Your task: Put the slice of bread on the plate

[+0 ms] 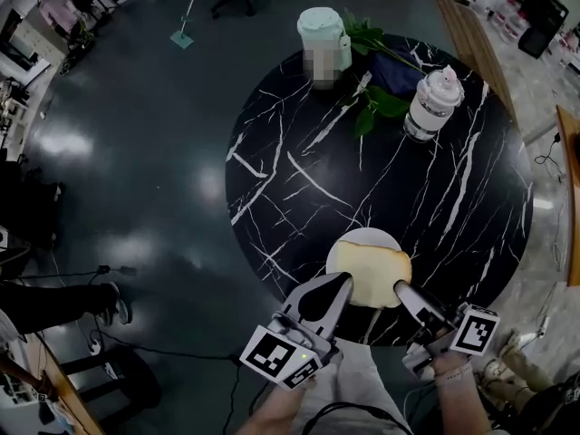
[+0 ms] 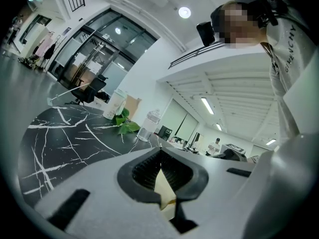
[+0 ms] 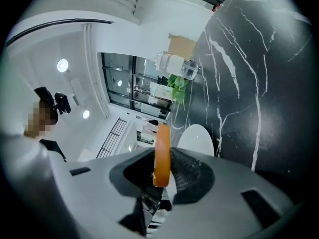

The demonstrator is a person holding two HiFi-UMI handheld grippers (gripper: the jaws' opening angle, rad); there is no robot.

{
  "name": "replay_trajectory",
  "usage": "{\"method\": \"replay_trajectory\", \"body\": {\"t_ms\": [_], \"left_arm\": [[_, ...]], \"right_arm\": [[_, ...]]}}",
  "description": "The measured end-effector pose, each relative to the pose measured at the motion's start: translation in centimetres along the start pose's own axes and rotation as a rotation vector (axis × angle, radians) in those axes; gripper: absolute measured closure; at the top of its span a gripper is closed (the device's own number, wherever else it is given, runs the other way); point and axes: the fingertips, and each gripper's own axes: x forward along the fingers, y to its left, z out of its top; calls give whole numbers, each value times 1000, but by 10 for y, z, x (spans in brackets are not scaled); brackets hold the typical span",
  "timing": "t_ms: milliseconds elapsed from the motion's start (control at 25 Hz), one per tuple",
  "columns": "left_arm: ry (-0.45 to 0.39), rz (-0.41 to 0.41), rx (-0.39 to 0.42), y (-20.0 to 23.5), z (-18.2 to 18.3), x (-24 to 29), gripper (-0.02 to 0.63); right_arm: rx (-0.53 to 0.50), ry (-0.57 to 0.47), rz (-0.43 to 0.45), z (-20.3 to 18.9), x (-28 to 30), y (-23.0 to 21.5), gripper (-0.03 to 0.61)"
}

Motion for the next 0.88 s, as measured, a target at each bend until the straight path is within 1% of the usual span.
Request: {"method": "replay_trajectory", "body": {"t_ms": [80,200,360,560,680,880], "left_arm": [[2,0,-11,-1,-4,1,606],[-3,-4,-27,-1,-6,1,606],[-3,-13,-25,0,-9,-1,606],[-5,-2,-30,5,-11,-6,606],[-6,-3,-33,7,-13,-7,606],[-10,-12,-39,6,-14,-8,606]], "right_arm": [[3,28,-21,-4,3,-3,491],[-30,60,-58,-6,4,-10,491],[-39,51,-72,-3,7,-16,491],[-54,49,-101,-2,9,-22,491],[-111,53,-147,-1,9,-25,491],[-274,81,-223,-1,9,-26,489]]}}
